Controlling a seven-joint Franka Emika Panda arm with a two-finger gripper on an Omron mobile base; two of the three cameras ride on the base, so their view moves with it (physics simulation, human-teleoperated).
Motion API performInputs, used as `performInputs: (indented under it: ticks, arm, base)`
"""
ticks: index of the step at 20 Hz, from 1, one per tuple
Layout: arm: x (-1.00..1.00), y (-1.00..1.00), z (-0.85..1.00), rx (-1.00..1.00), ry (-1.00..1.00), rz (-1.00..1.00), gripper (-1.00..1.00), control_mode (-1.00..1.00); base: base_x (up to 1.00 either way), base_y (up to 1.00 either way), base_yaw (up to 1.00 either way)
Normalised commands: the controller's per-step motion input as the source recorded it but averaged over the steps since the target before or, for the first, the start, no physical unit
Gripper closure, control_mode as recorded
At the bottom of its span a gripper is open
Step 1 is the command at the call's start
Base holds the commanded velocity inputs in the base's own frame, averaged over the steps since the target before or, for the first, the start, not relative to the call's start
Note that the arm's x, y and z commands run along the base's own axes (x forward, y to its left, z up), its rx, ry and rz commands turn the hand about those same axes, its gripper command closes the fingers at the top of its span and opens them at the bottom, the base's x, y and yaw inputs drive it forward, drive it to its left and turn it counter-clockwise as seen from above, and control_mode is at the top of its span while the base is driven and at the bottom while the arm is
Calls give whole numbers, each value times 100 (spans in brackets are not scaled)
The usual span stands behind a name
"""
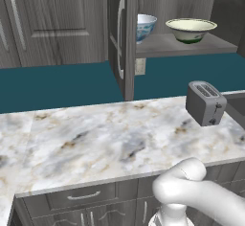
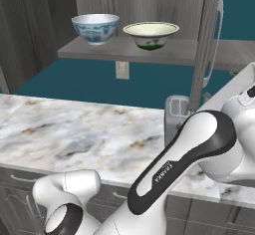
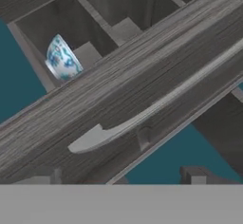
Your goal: Open the cabinet. Pick the bowls from the counter and place them in the cabinet. Then close the cabinet.
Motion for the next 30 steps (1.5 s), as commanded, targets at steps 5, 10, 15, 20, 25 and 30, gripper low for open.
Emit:
performInputs:
  ticks: [5,10,15,20,25,30]
  arm:
    - [21,-18,-5,2,0,3,-100,-100]
    - [22,-11,-2,3,0,3,-100,-100]
    - [4,-3,0,2,0,5,-100,-100]
    - [0,0,0,3,0,8,-100,-100]
    - [0,0,0,3,0,14,-100,-100]
    - [0,14,0,3,-3,17,-100,-100]
  base:
    - [0,0,0]
    - [0,0,0]
    - [0,0,0]
    - [0,0,0]
    - [0,0,0]
    - [0,0,0]
